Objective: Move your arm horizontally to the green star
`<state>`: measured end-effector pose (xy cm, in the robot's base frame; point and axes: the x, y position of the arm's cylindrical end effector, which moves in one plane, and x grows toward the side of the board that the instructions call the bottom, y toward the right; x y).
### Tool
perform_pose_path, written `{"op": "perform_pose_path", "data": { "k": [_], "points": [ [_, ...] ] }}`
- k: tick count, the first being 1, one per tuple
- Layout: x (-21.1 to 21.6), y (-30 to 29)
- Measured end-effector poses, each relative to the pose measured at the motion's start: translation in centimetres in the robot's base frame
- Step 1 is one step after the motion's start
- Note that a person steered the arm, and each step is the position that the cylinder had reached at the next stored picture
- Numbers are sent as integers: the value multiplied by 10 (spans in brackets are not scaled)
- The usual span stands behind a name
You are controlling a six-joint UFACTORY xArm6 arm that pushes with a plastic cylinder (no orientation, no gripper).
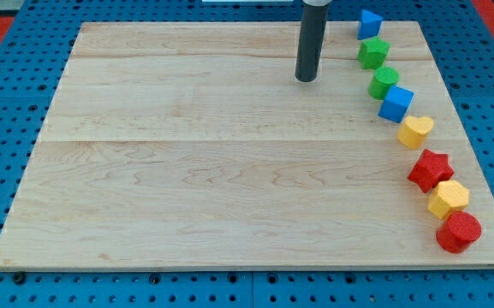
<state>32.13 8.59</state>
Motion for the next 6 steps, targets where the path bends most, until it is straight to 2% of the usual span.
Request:
{"op": "perform_pose_path", "data": {
  "k": [3,4,6],
  "points": [
    [-8,-26],
    [-28,-51],
    [-60,-56]
  ]
}}
